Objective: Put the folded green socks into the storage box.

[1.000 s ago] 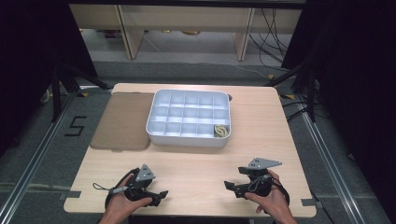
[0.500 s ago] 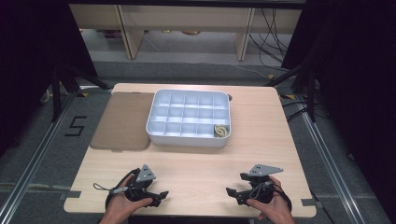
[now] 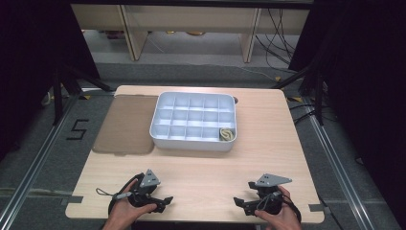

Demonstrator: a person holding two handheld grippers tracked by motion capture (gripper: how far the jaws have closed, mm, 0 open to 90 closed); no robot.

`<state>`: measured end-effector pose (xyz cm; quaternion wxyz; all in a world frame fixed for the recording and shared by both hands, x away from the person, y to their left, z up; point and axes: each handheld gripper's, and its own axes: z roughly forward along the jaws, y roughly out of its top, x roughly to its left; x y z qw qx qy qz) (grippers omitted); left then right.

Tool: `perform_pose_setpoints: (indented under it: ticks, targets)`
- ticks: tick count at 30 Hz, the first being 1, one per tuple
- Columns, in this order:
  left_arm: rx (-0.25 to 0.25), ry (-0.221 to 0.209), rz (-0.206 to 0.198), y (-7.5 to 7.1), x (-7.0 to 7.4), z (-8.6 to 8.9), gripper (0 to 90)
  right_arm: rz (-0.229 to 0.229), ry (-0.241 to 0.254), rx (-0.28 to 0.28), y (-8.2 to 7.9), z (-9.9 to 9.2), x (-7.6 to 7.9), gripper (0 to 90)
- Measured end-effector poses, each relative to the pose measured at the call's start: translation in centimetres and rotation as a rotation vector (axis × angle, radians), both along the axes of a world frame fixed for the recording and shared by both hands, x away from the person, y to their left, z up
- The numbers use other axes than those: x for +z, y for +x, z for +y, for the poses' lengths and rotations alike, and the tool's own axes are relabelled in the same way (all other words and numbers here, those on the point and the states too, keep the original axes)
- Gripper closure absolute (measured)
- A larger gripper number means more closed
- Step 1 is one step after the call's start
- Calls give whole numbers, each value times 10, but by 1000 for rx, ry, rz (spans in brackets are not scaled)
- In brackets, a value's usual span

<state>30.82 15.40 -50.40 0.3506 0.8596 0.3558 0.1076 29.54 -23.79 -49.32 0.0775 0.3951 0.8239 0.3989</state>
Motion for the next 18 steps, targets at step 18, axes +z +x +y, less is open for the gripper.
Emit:
perform_pose_setpoints:
  ticks: [18]
  targets:
    - [2,3,-8,1,-1,0,198,-5,-17,17,-2,-1,-7,164]
